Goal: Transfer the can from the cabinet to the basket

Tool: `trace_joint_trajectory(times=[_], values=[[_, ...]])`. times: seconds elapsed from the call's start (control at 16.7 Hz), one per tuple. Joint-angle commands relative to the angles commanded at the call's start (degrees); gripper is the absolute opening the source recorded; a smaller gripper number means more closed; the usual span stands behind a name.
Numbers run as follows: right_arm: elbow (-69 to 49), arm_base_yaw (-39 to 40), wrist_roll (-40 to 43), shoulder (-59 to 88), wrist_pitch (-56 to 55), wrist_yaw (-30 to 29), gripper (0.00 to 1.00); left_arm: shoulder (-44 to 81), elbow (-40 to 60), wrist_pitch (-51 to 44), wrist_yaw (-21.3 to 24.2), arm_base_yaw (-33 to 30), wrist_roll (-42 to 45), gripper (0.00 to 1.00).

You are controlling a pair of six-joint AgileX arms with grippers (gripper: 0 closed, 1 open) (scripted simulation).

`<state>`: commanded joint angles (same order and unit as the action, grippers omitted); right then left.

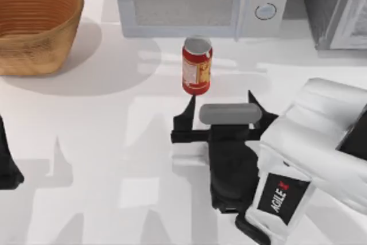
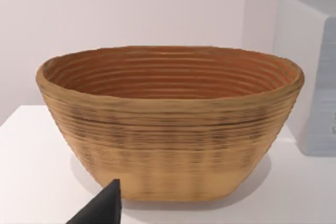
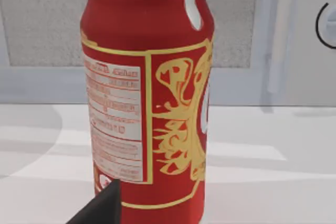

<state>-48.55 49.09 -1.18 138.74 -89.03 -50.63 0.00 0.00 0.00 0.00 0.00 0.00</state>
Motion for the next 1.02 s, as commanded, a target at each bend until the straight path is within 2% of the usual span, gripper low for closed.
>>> trace_joint_trajectory(times=[0.54,0.78,1.02], values=[[2.65,-2.00,0.00,-1.91,0.29,1.62,1.00,0.00,0.00,0.00,0.00,0.00,0.00,1.00],[8.38,-9.15,0.03,-12.60,10.40,6.63,1.00,0.00,0.00,0.00,0.00,0.00,0.00,1.00],[17.28,-19.15,0.19,-32.66,27.17,14.93,1.00,0.00,0.00,0.00,0.00,0.00,0.00,1.00]])
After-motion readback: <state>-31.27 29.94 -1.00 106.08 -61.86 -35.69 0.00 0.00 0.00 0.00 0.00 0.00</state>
